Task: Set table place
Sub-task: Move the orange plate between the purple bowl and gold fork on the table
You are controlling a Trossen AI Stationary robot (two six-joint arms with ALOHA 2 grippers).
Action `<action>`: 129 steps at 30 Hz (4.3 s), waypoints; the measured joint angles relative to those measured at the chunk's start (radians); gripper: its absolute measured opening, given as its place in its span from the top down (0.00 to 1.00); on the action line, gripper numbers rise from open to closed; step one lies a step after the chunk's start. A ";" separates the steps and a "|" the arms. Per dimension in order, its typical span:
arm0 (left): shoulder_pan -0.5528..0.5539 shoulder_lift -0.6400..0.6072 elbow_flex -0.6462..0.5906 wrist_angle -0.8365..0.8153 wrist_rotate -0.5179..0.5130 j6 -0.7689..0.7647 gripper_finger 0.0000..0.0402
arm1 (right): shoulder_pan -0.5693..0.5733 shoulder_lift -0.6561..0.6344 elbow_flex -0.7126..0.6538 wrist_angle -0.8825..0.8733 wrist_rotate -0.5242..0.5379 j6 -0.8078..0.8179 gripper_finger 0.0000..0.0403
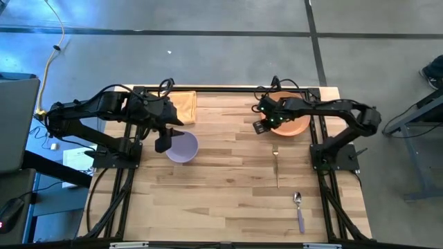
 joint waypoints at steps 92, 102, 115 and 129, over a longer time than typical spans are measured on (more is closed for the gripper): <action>0.000 0.000 0.000 0.027 -0.010 -0.017 0.62 | 0.507 0.227 0.417 -0.181 -0.116 -1.233 1.00; 0.000 0.000 0.000 0.027 -0.009 -0.017 0.62 | 0.548 0.372 0.416 -0.118 -0.107 -1.284 1.00; 0.000 0.000 0.000 0.027 -0.009 -0.017 0.62 | 0.561 0.380 0.416 -0.089 -0.072 -1.255 1.00; 0.000 0.000 0.000 0.027 -0.009 -0.017 0.62 | 0.560 0.381 0.416 -0.076 -0.068 -1.254 0.85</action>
